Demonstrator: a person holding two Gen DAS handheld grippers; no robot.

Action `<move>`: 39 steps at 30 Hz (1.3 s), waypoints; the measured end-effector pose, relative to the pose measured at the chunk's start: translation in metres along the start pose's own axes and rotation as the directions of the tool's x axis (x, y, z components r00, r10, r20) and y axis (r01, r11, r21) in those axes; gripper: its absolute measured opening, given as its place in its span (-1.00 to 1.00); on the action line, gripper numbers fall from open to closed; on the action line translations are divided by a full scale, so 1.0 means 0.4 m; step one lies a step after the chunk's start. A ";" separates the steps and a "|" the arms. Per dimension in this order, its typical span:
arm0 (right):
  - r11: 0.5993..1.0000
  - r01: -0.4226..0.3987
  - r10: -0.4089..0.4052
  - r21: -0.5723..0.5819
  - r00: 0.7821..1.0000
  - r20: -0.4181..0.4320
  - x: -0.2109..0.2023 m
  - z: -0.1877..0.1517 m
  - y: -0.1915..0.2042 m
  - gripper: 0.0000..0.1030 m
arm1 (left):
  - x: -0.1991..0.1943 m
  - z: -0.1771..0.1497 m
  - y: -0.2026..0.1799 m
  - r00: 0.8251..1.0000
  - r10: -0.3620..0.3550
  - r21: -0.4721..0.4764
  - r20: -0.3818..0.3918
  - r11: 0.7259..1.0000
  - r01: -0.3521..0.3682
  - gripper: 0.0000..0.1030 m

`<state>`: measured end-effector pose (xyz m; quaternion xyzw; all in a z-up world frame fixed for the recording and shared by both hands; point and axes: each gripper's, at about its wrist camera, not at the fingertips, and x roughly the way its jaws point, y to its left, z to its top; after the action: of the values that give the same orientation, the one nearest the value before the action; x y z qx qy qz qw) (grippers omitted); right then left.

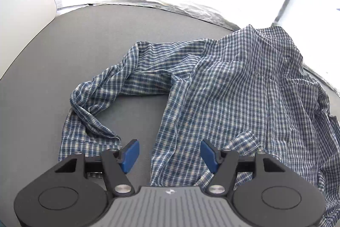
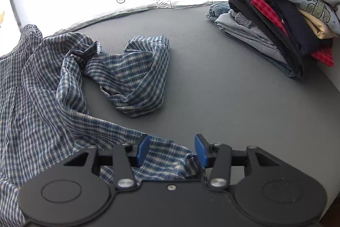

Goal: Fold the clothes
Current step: 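Grasp the shirt hem with the left tool and spread it flat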

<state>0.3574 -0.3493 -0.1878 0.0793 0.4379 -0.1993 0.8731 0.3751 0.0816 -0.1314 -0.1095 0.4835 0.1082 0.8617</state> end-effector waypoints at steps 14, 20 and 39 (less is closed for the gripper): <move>0.995 -0.018 0.022 0.102 0.999 -0.034 0.016 -0.019 -0.064 0.02 | 0.203 -0.024 -0.229 0.974 -0.102 0.344 -0.204 0.924 0.169 0.46; 0.988 -0.073 0.078 0.136 0.996 -0.031 0.000 -0.038 -0.105 -0.12 | 0.217 -0.038 -0.204 0.956 -0.189 0.213 -0.224 0.948 0.237 -0.28; 0.976 -0.114 0.120 0.186 0.993 -0.020 -0.120 -0.137 -0.250 -0.93 | -0.190 -0.249 0.215 0.988 -0.074 -0.054 0.139 0.995 0.082 -0.89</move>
<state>0.2499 -0.4098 -0.1791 0.1887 0.4256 -0.1861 0.8652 0.2307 0.1283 -0.1240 -0.1463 0.4153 0.0961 0.8927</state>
